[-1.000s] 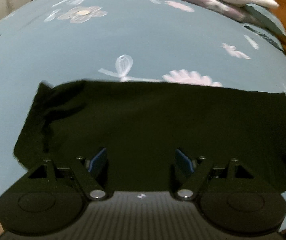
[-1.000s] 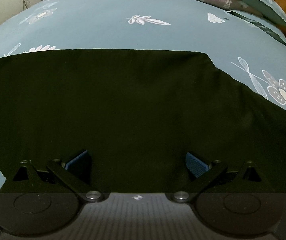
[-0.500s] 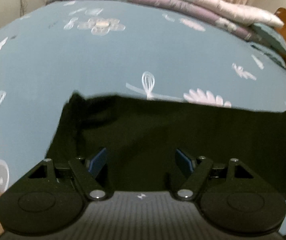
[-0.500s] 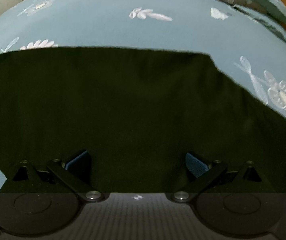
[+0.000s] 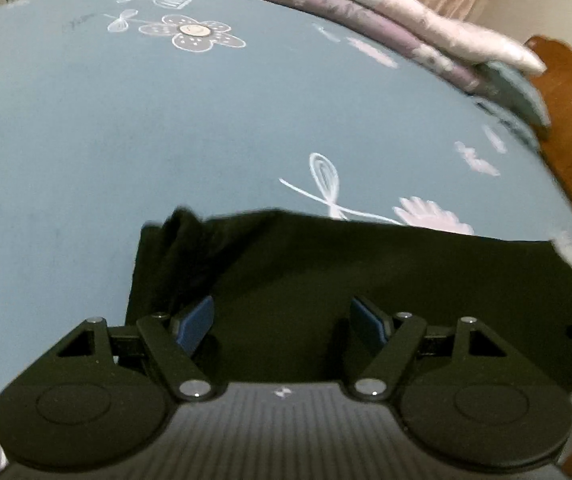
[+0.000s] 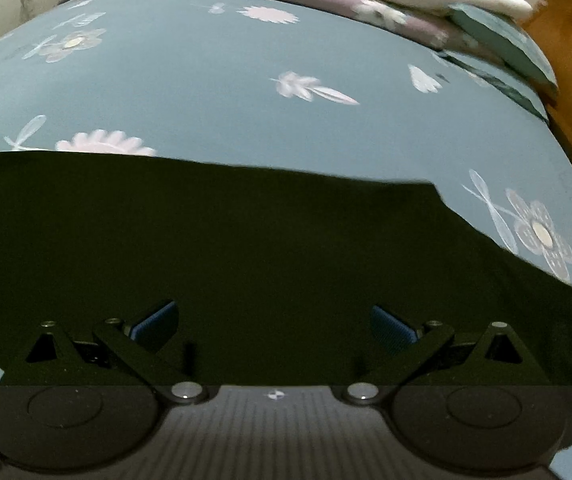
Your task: Fold clothes
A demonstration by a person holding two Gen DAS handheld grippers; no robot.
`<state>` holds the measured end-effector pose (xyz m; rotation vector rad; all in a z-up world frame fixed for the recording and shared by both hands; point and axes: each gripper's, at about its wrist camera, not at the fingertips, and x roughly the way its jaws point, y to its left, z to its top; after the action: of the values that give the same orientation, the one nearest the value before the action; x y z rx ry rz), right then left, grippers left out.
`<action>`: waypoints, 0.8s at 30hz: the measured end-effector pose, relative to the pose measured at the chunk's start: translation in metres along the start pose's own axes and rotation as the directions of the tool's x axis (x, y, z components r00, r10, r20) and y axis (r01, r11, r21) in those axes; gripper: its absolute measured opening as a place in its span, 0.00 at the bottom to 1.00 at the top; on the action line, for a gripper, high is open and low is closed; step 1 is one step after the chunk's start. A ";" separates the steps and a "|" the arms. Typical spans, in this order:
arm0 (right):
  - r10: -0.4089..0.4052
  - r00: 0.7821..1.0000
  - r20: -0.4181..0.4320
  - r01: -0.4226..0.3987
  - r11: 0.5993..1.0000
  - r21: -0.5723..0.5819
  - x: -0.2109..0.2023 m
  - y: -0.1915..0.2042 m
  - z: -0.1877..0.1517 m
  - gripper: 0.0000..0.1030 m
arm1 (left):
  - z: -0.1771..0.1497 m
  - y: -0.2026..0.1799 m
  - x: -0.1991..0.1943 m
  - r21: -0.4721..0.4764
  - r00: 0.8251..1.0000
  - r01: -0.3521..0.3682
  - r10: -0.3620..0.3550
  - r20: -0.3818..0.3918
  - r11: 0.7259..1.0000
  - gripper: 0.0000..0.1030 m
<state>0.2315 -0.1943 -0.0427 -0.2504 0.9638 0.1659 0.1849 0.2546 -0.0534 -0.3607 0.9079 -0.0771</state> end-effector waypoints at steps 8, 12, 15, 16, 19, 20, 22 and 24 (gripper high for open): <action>0.061 0.998 -0.029 -0.065 0.981 -0.183 0.012 0.072 0.041 1.00 | -0.023 0.016 -0.066 0.055 0.999 0.031 -0.033 0.036 0.998 0.51; 0.083 0.995 -0.058 -0.095 0.966 -0.242 0.022 0.095 0.050 1.00 | -0.030 0.040 -0.070 -0.058 0.996 -0.050 0.054 0.075 0.997 0.38; 0.092 0.994 -0.066 -0.106 0.957 -0.271 0.024 0.107 0.056 1.00 | -0.032 0.055 -0.067 -0.129 0.992 -0.069 0.082 0.098 0.989 0.38; 0.094 0.993 -0.067 -0.109 0.955 -0.277 0.025 0.109 0.058 1.00 | -0.031 0.055 -0.065 -0.125 0.992 -0.061 0.074 0.102 0.990 0.36; 0.098 0.993 -0.064 -0.113 0.950 -0.293 0.023 0.114 0.061 1.00 | -0.031 0.049 -0.061 -0.100 0.992 -0.025 0.037 0.120 0.995 0.32; 0.097 0.993 -0.063 -0.111 0.949 -0.295 0.023 0.114 0.061 1.00 | -0.032 0.046 -0.061 -0.083 0.992 -0.010 0.021 0.126 0.996 0.32; 0.098 0.993 -0.066 -0.113 0.949 -0.293 0.024 0.114 0.062 1.00 | -0.034 0.043 -0.056 -0.051 0.994 -0.015 0.021 0.112 0.999 0.33; 0.093 0.993 -0.072 -0.110 0.951 -0.288 0.026 0.115 0.062 1.00 | -0.037 0.044 -0.052 -0.046 0.995 -0.021 0.025 0.098 0.999 0.33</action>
<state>0.2665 -0.0663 -0.0466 -0.4792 1.0095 0.3991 0.1205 0.2973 -0.0498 -0.3921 0.8170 -0.0177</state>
